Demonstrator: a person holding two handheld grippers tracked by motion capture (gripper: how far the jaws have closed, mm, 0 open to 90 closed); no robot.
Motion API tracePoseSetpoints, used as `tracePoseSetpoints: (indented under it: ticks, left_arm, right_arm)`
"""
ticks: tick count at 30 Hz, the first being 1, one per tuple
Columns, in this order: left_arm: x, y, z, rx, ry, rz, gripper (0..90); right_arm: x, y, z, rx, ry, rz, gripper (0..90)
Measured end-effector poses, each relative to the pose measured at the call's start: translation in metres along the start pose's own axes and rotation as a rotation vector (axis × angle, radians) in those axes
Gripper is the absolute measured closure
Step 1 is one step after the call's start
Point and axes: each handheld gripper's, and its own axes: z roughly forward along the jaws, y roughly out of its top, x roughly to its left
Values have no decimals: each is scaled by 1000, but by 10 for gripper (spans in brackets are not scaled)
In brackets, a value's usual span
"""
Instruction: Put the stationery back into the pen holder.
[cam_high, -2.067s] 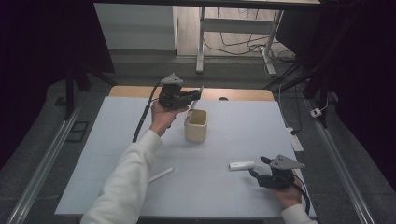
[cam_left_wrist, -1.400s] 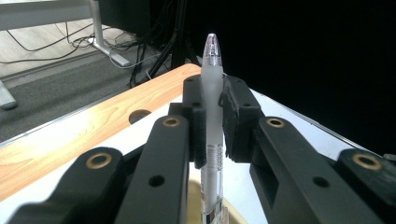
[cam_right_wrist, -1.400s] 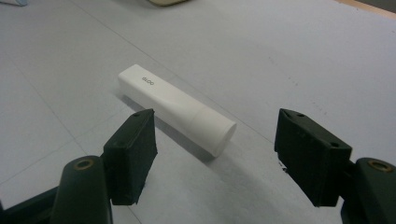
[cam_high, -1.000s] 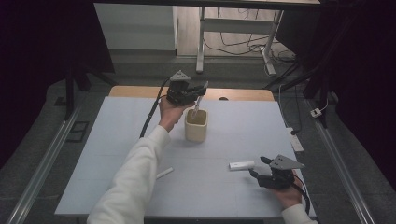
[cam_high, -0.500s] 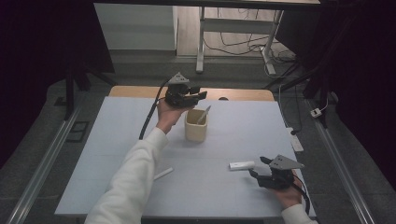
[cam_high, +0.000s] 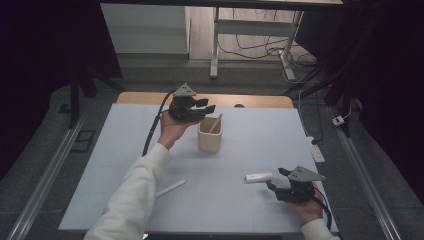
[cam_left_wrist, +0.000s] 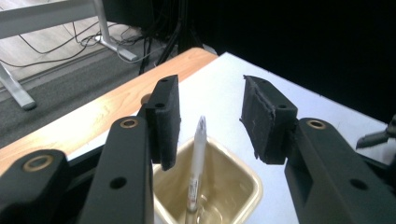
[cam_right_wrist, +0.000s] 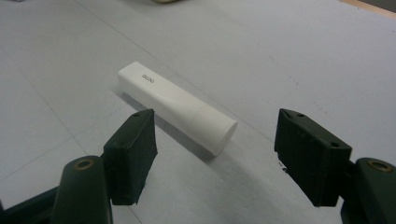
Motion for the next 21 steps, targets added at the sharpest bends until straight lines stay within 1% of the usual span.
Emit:
tracePoseSetpoints:
  ticks: [5,8,12,21]
  left_arm:
    - [-4,-6,-5,30,-10,18,549]
    - [-9,-10,-10,47,-14,40,546]
    - [-15,-17,-19,60,-35,48,545]
    - [-23,-29,-34,97,-50,65,527]
  right_arm:
    - [0,0,0,3,-3,-2,292]
    - [0,0,-1,2,-2,0,291]
    - [0,0,0,1,-1,0,291]
    - [0,0,-1,3,-6,-2,292]
